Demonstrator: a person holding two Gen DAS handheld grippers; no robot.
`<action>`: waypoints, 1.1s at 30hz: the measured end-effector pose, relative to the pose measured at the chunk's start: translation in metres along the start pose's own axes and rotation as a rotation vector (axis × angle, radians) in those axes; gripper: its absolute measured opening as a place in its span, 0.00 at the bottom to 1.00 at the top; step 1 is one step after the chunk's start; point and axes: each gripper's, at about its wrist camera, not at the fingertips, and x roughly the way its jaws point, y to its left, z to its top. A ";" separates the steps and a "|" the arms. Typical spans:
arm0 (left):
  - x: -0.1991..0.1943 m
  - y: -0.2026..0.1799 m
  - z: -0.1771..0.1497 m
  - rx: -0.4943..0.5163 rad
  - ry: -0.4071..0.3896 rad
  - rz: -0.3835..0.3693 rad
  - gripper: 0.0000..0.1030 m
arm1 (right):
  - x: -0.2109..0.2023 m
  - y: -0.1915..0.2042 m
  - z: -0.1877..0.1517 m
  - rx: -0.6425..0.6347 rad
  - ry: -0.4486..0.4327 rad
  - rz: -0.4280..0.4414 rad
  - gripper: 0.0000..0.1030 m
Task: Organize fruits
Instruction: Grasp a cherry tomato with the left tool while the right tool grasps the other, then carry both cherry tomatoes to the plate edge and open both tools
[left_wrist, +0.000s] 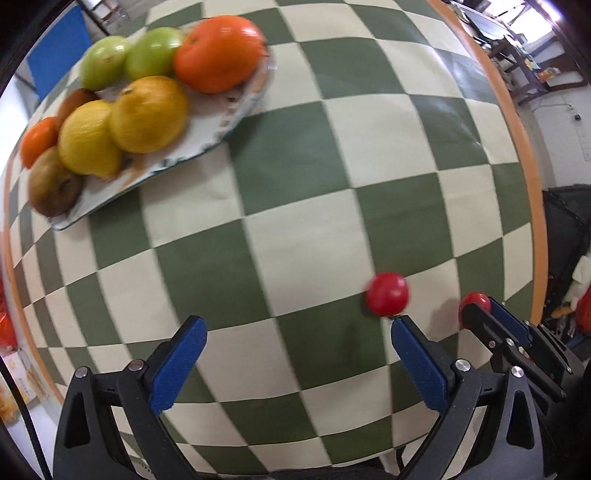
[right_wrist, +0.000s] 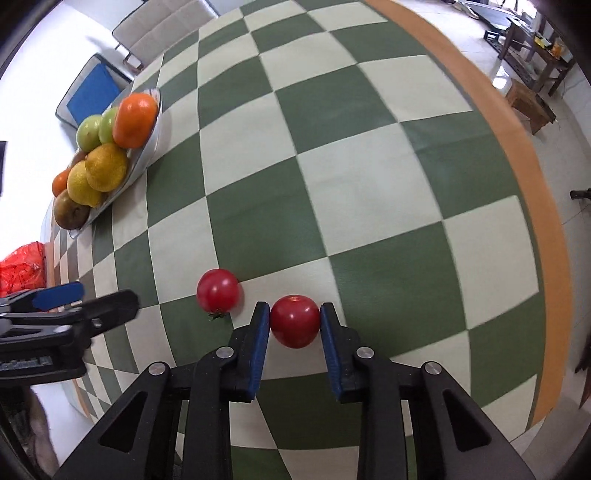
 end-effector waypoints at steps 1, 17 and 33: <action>0.003 -0.008 0.001 0.018 0.003 -0.007 0.99 | -0.006 -0.005 0.000 0.010 -0.011 -0.007 0.29; 0.022 -0.074 -0.021 0.216 -0.004 -0.007 0.25 | -0.035 -0.066 -0.012 0.139 -0.038 -0.056 0.29; -0.073 0.045 -0.023 -0.059 -0.176 -0.137 0.24 | -0.051 -0.002 0.018 0.035 -0.084 0.099 0.29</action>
